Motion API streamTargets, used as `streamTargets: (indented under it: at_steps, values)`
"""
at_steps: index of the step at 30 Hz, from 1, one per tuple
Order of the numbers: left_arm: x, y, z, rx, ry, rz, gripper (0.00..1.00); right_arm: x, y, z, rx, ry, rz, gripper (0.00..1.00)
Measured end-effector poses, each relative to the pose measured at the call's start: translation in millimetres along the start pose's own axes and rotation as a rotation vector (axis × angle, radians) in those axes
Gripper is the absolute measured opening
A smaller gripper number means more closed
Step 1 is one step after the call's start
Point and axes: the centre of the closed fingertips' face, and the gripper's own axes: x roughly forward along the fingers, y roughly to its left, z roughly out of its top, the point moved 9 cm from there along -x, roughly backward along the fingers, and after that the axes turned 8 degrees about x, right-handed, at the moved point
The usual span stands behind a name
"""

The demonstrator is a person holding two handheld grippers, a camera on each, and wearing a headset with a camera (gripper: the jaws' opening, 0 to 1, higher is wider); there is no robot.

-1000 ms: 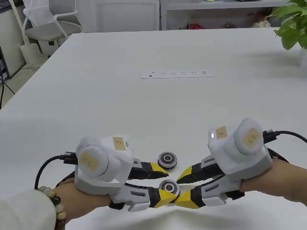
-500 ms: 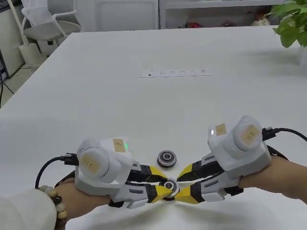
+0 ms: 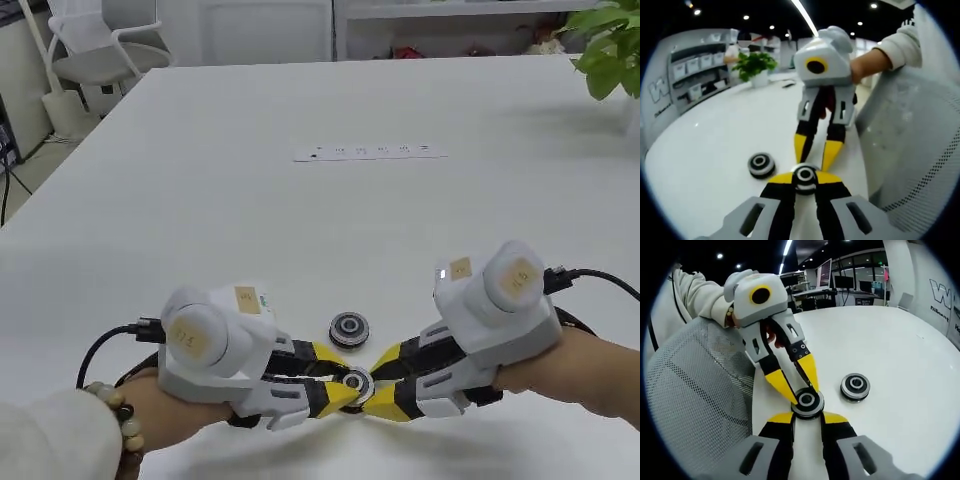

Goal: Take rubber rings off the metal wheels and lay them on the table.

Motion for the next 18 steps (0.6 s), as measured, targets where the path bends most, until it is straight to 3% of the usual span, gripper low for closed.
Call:
streamTargets:
  at_steps: [18]
  values:
    - [0.9,-0.3,-1.7,0.004,-0.001,0.001,0.14,-1.2,-0.9,-0.6,-0.033,0.020,-0.009,0.08]
